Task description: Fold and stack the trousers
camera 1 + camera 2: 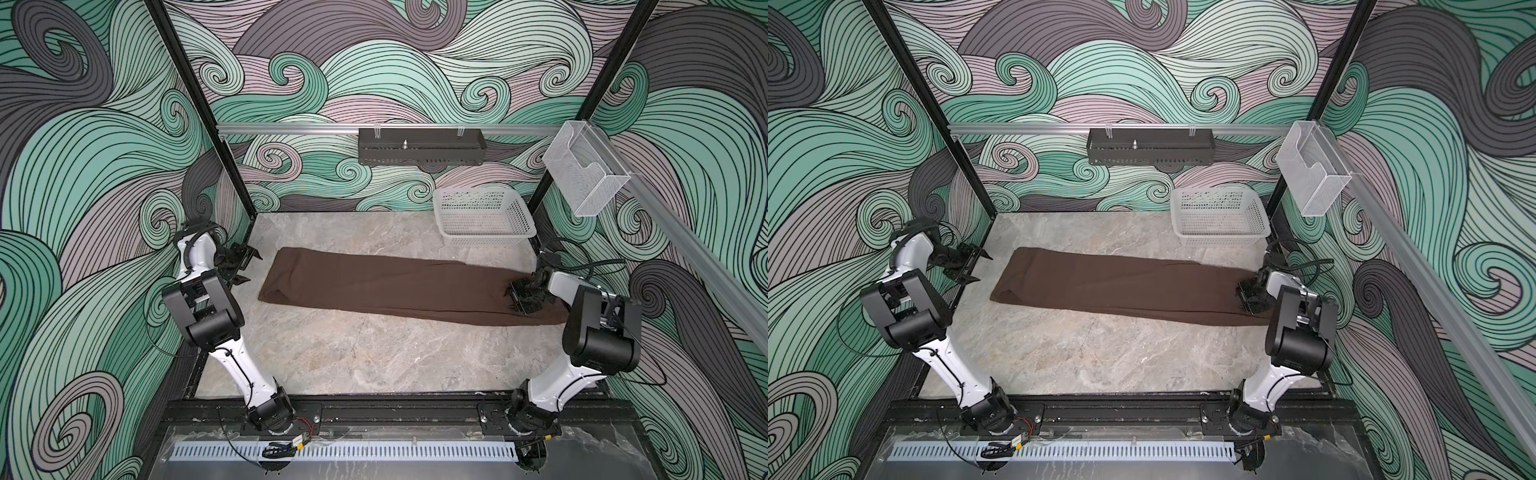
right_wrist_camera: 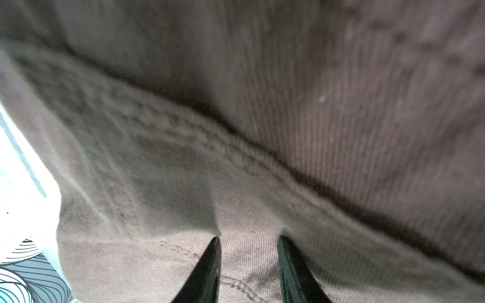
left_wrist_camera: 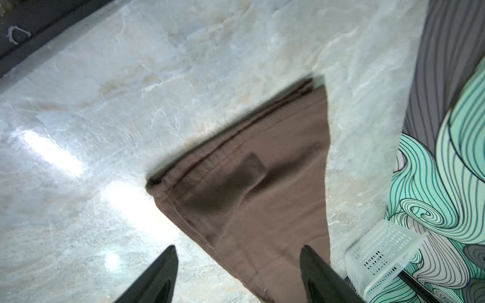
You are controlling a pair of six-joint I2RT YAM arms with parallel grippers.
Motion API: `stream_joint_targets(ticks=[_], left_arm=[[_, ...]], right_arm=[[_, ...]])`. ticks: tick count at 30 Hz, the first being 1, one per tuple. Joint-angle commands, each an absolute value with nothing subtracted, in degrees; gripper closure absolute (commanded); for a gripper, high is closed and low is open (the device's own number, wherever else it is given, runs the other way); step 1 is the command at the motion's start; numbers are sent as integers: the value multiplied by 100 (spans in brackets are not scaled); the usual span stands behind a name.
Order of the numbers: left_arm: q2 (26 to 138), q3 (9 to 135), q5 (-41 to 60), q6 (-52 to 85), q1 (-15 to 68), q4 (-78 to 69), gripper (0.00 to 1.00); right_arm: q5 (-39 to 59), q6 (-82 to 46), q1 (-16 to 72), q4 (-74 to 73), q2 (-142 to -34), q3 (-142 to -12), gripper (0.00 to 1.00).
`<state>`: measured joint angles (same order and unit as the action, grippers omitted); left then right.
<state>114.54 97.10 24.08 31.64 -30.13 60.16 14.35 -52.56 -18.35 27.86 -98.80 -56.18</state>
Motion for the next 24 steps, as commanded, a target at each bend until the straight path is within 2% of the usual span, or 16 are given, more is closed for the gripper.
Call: stream_joint_targets(ticks=[1,16,24], left_arm=[[11752,9522,2482,3159,-2856,6045,25],[11284,7490,2525,5128,-2874,3914,25],[11020,7358,2410,5502,-2874,3421,39]], right_arm=[[1454,-5313,-1859,2902,-10160,-5592,62],[1532,-5361,-1880,2906,-10039,-5653,62],[1530,-5357,-1887,2888,-10041,-5636,63]])
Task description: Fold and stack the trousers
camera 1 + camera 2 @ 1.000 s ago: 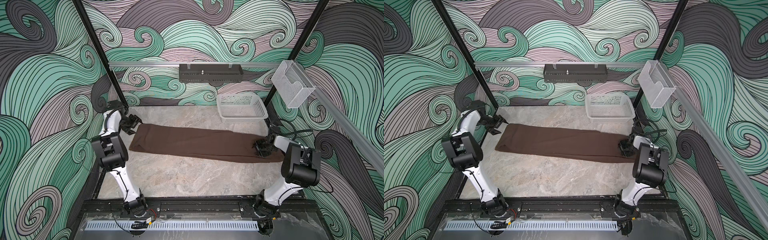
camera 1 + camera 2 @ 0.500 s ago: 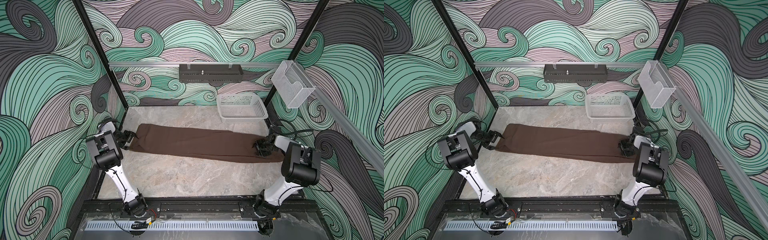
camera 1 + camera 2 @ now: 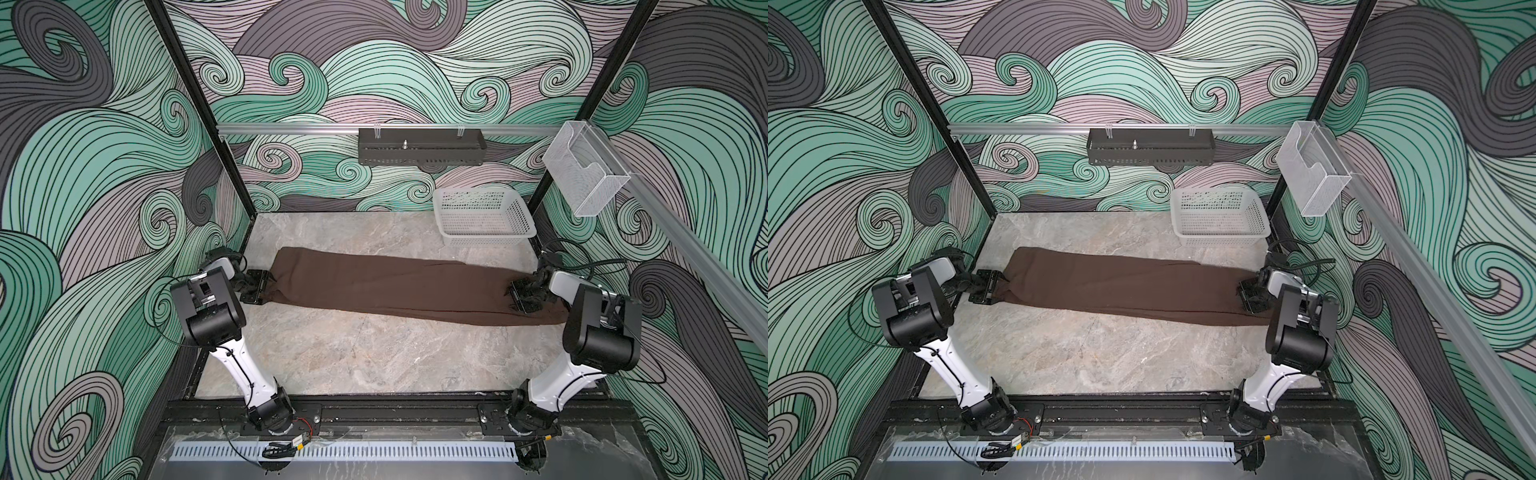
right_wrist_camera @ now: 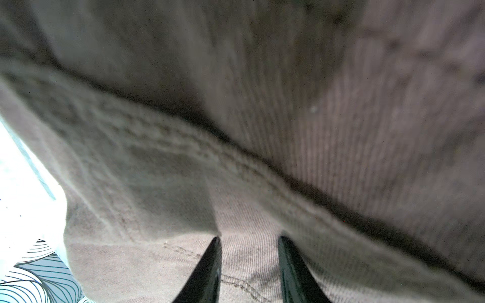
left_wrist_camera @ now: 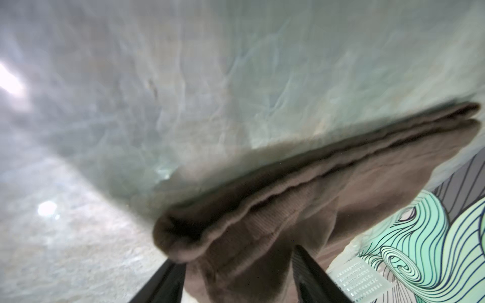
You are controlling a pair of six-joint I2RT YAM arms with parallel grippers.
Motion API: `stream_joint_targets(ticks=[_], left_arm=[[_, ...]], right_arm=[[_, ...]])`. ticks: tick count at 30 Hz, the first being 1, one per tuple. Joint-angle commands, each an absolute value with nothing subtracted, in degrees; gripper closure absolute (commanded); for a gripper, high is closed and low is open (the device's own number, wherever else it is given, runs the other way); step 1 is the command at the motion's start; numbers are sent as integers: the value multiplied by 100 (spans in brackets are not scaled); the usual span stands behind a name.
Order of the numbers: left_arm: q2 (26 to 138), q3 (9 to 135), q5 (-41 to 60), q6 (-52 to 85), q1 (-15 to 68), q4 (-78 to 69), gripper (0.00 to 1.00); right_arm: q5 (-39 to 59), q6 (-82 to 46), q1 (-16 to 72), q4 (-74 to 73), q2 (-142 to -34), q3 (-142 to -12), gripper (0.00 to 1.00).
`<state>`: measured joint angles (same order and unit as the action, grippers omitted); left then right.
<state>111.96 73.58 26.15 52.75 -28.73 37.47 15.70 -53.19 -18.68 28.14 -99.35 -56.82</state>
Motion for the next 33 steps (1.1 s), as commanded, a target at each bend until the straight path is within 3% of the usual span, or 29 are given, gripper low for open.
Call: stream_joint_targets(ticks=[1,5,12,15,19,22,23,33], left_arm=[[11000,7358,2408,5510,-2874,3417,42],[10997,7455,2412,5502,-2889,3444,50],[11032,7565,2404,5573,-2879,3361,90],[10719,7546,2303,5445,-2877,3442,99],[10306,7632,2102,5118,-2891,3788,94],[10357,7753,2072,4913,-2894,4134,61],[10424,7752,2115,4909,-2893,4171,59],[10827,7448,2395,5133,-2803,3692,64]], right_arm=[[1532,-5361,-1889,2869,-10049,-5624,64],[1539,-5361,-1888,2835,-10063,-5605,64],[1529,-5359,-1890,2798,-10073,-5567,67],[1537,-5357,-1881,2787,-10089,-5560,68],[1547,-5352,-1881,2773,-10076,-5542,69],[1540,-5352,-1881,2760,-10076,-5521,68],[1547,-5353,-1881,2757,-10078,-5526,68],[1563,-5348,-1881,2759,-10060,-5528,69]])
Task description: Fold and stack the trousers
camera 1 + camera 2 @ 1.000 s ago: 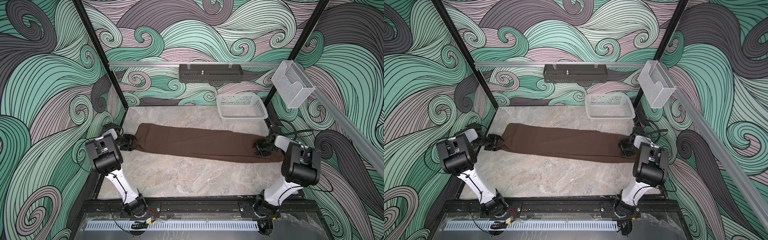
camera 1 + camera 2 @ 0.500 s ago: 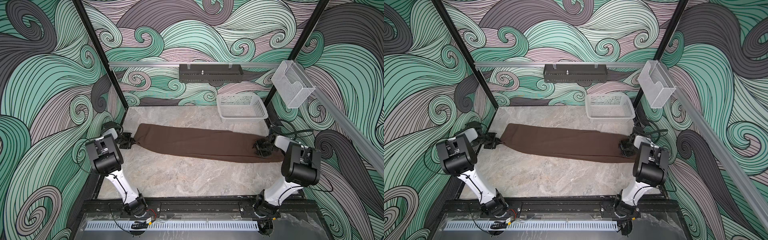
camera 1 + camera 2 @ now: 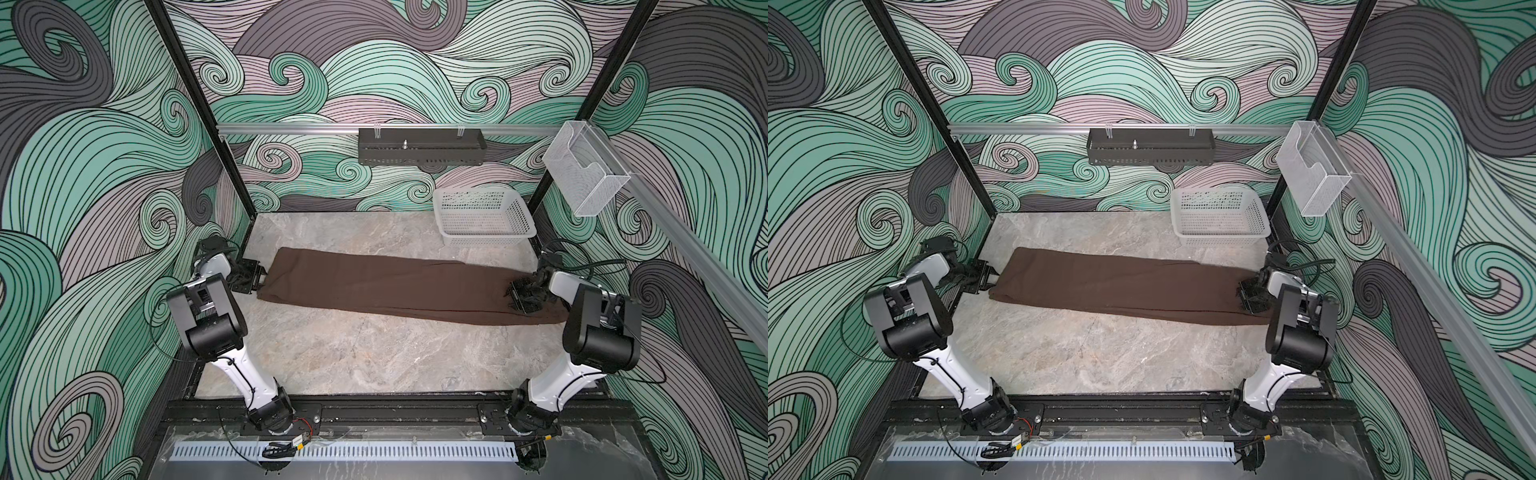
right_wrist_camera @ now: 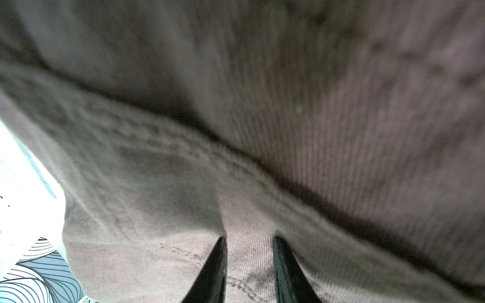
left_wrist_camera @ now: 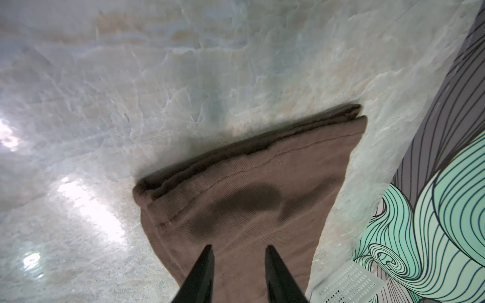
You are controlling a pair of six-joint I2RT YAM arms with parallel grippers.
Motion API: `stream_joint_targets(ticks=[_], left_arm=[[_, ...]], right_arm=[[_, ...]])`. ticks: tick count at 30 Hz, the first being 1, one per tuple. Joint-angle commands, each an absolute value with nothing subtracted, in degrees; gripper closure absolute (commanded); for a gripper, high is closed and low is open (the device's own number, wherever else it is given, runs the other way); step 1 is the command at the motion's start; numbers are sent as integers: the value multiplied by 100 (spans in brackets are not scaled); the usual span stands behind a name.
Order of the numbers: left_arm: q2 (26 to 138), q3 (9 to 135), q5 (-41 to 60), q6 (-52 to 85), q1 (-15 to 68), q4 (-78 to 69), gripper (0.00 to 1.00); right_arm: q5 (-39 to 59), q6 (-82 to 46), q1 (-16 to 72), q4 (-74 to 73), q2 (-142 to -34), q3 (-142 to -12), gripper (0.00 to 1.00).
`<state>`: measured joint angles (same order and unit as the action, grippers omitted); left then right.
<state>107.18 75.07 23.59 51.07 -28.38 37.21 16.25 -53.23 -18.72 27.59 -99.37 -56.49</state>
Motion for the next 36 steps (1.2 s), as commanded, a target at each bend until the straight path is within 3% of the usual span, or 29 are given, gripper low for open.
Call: stream_joint_targets(ticks=[1,5,10,13,17,24,29,36], left_arm=[[10843,7443,2386,5128,-2799,3683,63],[10929,7606,2148,5022,-2804,3916,48],[11040,8003,2072,4900,-2778,4077,47],[11239,8796,1981,4411,-2650,4634,44],[11831,10189,1853,3315,-2462,5714,28],[12689,11521,1539,2111,-2408,6768,27],[12807,11625,1317,1287,-2230,6905,27],[12742,11303,1575,812,-2210,6758,25]], right_arm=[[1573,-5348,-1881,2759,-10070,-5528,69],[1577,-5339,-1881,2734,-10075,-5498,69],[1583,-5331,-1881,2715,-10108,-5484,69],[1584,-5324,-1881,2720,-10109,-5493,69],[1593,-5301,-1872,2723,-10112,-5495,69],[1565,-5238,-1863,2737,-10069,-5502,68],[1592,-5106,-1788,2766,-10032,-5549,67],[1056,-4527,-892,3362,-9563,-6153,49]])
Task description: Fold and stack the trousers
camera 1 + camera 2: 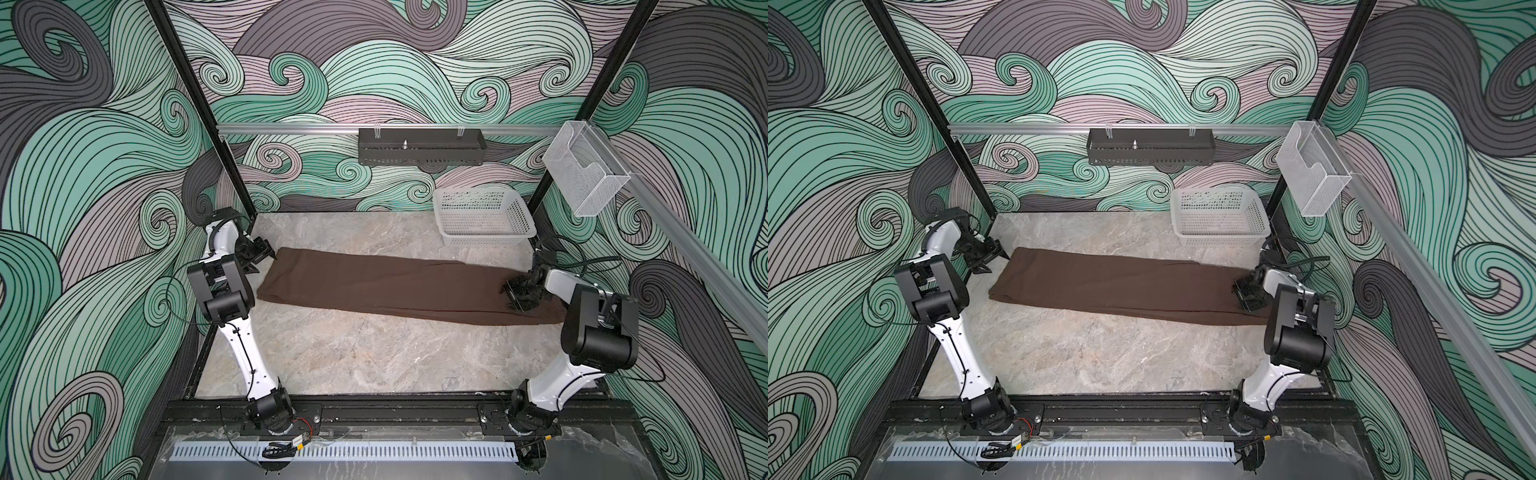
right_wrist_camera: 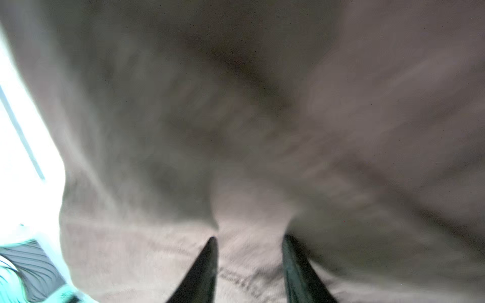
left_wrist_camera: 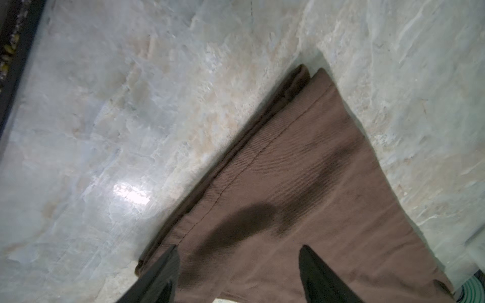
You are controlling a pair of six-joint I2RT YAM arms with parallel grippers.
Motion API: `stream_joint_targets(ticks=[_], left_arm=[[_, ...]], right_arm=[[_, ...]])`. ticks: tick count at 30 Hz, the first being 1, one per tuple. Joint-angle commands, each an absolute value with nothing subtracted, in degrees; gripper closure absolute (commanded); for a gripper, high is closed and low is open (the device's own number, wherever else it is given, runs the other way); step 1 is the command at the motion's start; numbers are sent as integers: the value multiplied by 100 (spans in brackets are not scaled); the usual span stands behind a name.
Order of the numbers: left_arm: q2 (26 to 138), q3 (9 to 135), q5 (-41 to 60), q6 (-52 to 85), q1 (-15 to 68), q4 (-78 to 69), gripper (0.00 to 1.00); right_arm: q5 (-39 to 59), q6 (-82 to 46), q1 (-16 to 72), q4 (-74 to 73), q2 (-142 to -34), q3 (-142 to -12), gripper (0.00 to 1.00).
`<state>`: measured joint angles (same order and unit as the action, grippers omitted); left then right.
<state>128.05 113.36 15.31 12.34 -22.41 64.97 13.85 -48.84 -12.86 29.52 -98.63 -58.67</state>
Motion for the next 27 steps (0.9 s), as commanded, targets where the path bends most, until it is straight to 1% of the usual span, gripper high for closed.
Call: stream_joint_targets(ticks=[1,4,7,12,15,19,23,27], left_arm=[[12760,11265,1598,784,-2208,6768,25],[12729,11010,1614,696,-2213,6657,24],[12610,10695,1480,600,-2219,6402,24],[12621,10686,1249,470,-2259,6354,27],[12660,10696,1074,375,-2273,6333,27],[12799,10763,1066,321,-2268,6346,28],[12922,10865,988,259,-2268,6370,28],[13094,10916,1186,195,-2244,6468,30]], right_arm=[[960,-4470,-678,3450,-9495,-6264,47],[685,-4309,1,3666,-9397,-6583,43],[535,-4173,729,3869,-9505,-6942,42],[531,-4129,1897,3925,-9908,-7399,42],[679,-4204,2389,3840,-10241,-7550,42],[864,-4236,2803,3803,-10731,-7762,43],[1031,-4229,2957,3786,-11079,-7888,44],[1081,-4201,3005,3780,-11296,-7910,45]])
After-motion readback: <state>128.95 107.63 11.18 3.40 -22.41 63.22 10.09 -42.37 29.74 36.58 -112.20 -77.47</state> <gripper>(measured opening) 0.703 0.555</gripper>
